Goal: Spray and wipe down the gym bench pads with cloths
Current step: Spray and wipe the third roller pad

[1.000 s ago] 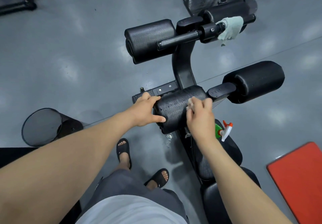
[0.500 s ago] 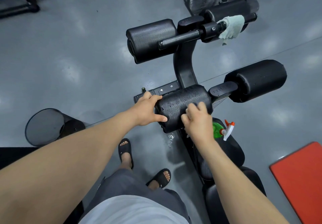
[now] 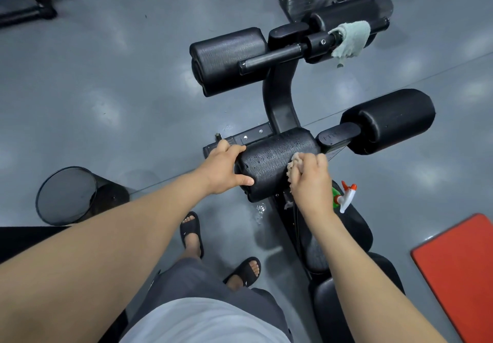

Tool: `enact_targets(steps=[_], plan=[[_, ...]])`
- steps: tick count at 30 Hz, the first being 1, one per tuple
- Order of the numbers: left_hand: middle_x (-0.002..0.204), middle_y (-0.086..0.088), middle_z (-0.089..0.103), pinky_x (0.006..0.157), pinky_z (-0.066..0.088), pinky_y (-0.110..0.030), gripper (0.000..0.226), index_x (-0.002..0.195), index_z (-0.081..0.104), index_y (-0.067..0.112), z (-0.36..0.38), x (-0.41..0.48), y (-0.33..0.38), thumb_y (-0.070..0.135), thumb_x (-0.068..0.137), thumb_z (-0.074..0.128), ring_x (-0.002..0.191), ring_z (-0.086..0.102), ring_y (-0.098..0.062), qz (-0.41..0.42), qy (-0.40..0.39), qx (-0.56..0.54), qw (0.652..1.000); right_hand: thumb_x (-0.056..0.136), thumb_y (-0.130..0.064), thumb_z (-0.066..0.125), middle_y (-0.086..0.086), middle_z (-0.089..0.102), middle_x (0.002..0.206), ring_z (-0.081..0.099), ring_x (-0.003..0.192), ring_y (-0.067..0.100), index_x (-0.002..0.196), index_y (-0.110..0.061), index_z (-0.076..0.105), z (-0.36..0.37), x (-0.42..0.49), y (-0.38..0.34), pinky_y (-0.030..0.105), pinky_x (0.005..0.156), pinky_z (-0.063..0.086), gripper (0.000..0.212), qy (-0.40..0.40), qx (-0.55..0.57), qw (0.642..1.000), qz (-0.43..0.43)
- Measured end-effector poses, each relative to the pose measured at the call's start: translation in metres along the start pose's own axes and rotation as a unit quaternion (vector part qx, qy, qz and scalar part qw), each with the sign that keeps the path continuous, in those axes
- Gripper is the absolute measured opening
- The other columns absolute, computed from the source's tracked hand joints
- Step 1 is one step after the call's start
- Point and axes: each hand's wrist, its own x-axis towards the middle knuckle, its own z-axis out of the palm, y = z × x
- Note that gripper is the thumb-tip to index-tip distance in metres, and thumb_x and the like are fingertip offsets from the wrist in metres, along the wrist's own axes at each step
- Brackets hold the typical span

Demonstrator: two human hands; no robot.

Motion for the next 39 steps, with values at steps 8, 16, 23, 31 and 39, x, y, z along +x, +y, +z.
enact_targets(steps=[8, 16, 23, 31, 39], plan=[[0.12, 0.006, 0.031, 0.114, 0.035, -0.044, 0.098, 0.152, 0.039, 0.023, 0.007, -0.003, 0.0, 0.053, 0.072, 0.086, 0.134, 0.032, -0.025, 0.014, 0.039, 0.019, 0.999, 0.094, -0.035, 0.055, 0.008, 0.049, 0.098, 0.059, 0.072, 0.036, 0.112, -0.02, 0.066, -0.011, 0.005, 0.002, 0.039, 0.054, 0.052, 0.026, -0.05, -0.029, 0.989, -0.134], [0.143, 0.001, 0.031, 0.117, 0.033, -0.046, 0.1, 0.149, 0.04, 0.022, 0.02, -0.008, -0.002, 0.049, 0.068, 0.091, 0.138, 0.027, -0.026, 0.023, 0.06, 0.003, 0.998, 0.091, -0.015, 0.059, 0.018, 0.051, 0.097, 0.055, 0.082, 0.039, 0.105, -0.006, 0.069, -0.003, 0.028, 0.004, 0.043, 0.076, 0.05, 0.02, 0.039, -0.038, 0.998, -0.024], [0.148, -0.001, 0.036, 0.117, 0.031, -0.04, 0.103, 0.148, 0.039, 0.019, 0.02, -0.008, 0.002, 0.046, 0.065, 0.093, 0.139, 0.029, -0.025, 0.022, 0.045, 0.0, 0.999, 0.095, -0.024, 0.057, 0.008, 0.052, 0.098, 0.052, 0.085, 0.032, 0.116, -0.015, 0.067, -0.001, 0.003, -0.006, 0.041, 0.071, 0.049, 0.025, -0.064, -0.036, 0.972, -0.225], [0.152, -0.004, 0.033, 0.118, 0.031, -0.035, 0.103, 0.149, 0.038, 0.018, 0.015, -0.01, 0.004, 0.042, 0.066, 0.094, 0.143, 0.034, -0.024, 0.019, 0.032, -0.023, 0.999, 0.09, -0.01, 0.064, 0.02, 0.054, 0.102, 0.051, 0.095, 0.04, 0.109, -0.004, 0.068, 0.002, 0.043, 0.013, 0.043, 0.088, 0.044, 0.02, 0.065, -0.034, 0.997, 0.008], [0.153, -0.003, 0.032, 0.119, 0.028, -0.032, 0.104, 0.151, 0.036, 0.019, 0.015, -0.011, 0.004, 0.042, 0.066, 0.094, 0.146, 0.031, -0.022, 0.021, 0.028, -0.026, 0.999, 0.095, -0.016, 0.058, 0.011, 0.055, 0.105, 0.05, 0.089, 0.032, 0.119, -0.007, 0.064, 0.001, 0.012, -0.009, 0.047, 0.081, 0.049, 0.026, -0.091, -0.037, 0.96, -0.261]])
